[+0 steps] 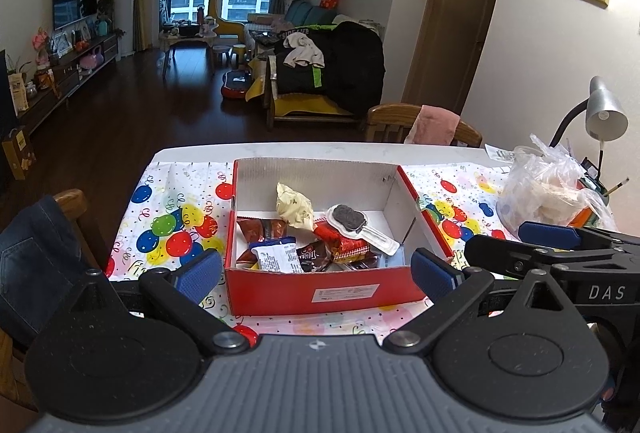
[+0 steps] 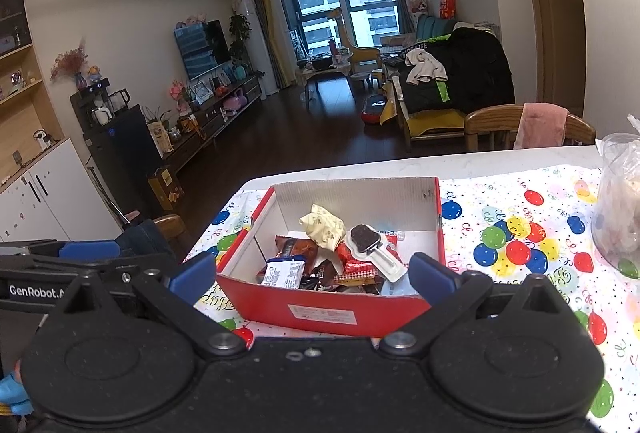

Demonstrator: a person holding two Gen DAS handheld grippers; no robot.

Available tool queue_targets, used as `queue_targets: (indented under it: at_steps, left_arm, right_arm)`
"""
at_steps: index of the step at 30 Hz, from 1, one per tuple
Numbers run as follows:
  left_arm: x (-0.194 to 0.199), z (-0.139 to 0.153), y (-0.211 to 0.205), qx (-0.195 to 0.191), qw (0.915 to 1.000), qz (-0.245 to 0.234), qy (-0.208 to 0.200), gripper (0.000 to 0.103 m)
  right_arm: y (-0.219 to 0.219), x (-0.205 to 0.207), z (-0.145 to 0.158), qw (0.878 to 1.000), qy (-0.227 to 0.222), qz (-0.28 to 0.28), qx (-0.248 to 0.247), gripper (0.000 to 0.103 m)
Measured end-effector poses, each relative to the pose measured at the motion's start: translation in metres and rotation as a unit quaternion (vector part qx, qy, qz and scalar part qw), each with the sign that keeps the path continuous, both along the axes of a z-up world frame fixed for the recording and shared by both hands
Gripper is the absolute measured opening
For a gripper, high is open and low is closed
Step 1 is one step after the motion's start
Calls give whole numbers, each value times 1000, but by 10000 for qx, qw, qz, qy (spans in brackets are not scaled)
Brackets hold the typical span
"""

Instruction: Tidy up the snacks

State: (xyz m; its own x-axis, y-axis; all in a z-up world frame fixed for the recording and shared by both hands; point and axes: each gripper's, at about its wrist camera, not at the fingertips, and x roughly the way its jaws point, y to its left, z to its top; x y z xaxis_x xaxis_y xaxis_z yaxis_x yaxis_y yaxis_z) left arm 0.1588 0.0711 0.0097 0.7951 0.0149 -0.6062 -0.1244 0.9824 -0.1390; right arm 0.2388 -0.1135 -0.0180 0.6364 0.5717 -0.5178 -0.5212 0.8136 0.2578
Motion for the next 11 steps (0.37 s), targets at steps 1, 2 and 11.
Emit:
queue_targets:
  at_steps: [1, 2, 11]
  left_arm:
    - [-1, 0, 0, 4, 10000, -2, -5, 102]
    - [-1, 0, 0, 7, 10000, -3, -5, 102]
    - [-9, 0, 0, 3, 10000, -34, 9, 102]
  right_arm:
    - [1, -1, 0, 10000, -1, -3, -1, 103]
    - [1, -1, 0, 10000, -1, -4, -4, 103]
    - [-2, -8, 1, 9999, -10, -144, 29, 103]
